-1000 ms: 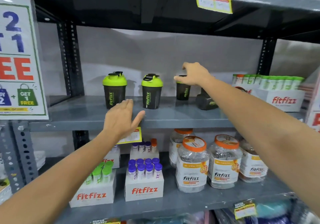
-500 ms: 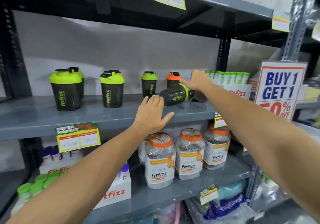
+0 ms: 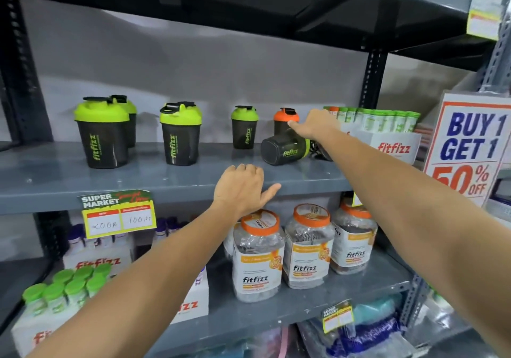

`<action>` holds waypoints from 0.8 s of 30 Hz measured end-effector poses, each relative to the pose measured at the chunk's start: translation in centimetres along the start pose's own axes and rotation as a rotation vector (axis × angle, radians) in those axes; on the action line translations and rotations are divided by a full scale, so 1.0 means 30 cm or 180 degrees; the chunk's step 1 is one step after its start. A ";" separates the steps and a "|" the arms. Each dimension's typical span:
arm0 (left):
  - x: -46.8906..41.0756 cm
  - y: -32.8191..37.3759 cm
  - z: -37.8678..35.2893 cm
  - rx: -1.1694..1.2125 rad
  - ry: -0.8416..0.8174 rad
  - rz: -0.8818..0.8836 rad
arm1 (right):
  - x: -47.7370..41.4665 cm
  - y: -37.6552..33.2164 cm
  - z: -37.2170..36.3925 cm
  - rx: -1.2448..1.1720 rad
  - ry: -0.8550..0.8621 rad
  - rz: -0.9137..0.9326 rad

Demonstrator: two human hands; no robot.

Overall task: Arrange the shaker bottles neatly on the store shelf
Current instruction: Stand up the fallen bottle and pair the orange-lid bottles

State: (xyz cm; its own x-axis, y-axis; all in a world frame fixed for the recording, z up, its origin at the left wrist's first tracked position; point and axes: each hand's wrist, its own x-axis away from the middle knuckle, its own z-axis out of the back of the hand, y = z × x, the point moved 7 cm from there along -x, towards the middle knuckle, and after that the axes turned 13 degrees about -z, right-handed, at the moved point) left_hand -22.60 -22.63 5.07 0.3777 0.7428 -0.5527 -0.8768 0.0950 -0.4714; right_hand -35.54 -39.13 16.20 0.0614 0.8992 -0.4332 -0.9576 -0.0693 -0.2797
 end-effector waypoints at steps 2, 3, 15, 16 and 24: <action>-0.002 0.001 0.000 -0.0065 0.0020 0.0007 | -0.006 -0.038 -0.001 0.0090 0.0110 -0.0008; -0.002 0.005 -0.001 -0.0067 0.0013 0.0005 | -0.007 -0.053 0.007 0.0134 0.0171 0.0005; -0.007 0.007 -0.011 -0.0079 0.0091 0.0049 | -0.053 -0.177 -0.066 0.1145 -0.0756 -0.0236; -0.008 0.005 -0.012 -0.0106 0.0099 0.0047 | -0.054 -0.184 -0.093 0.1132 -0.0856 -0.0210; -0.011 -0.004 -0.011 -0.0175 0.0077 0.0066 | -0.054 -0.163 -0.125 0.1010 -0.2094 -0.0524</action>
State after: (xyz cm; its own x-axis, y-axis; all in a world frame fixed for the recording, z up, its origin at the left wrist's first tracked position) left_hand -22.53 -23.11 5.07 0.3674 0.7280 -0.5788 -0.8670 0.0429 -0.4964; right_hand -29.90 -41.86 15.04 0.1254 0.9668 0.2227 -0.9919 0.1270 0.0072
